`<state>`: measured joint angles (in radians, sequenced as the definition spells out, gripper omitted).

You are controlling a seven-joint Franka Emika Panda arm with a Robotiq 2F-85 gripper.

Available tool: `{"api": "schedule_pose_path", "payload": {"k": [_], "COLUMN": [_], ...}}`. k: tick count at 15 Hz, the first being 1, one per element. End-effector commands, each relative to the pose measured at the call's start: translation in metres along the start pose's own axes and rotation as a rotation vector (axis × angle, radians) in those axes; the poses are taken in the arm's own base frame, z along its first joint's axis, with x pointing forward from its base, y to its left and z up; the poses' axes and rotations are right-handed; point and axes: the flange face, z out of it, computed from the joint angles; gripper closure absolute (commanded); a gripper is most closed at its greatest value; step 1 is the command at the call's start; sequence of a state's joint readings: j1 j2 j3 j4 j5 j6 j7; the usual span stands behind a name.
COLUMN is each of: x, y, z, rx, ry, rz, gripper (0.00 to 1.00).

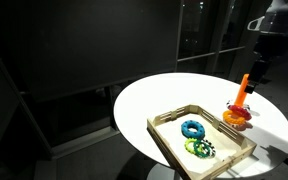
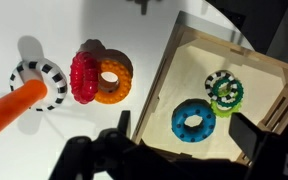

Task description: Move the blue ring from the tray to the table

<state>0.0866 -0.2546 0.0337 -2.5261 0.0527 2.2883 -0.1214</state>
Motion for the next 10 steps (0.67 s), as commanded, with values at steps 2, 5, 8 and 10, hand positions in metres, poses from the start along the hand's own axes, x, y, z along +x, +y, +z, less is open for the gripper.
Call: {"api": "schedule_pose_path", "payload": {"k": [2,5,8,10], "x": [0.027,0.043,0.059,0.07], "y": [-0.013,-0.028,-0.039,-0.043], "z": [0.025,0.049,0.074,0.09], "rx": [0.033,0.054,0.06,0.054], "ry": [0.043,0.061,0.074,0.08], "rz": [-0.019,-0.026,-0.041,-0.048], "gripper": [0.0,0.0,0.0,0.0]}}
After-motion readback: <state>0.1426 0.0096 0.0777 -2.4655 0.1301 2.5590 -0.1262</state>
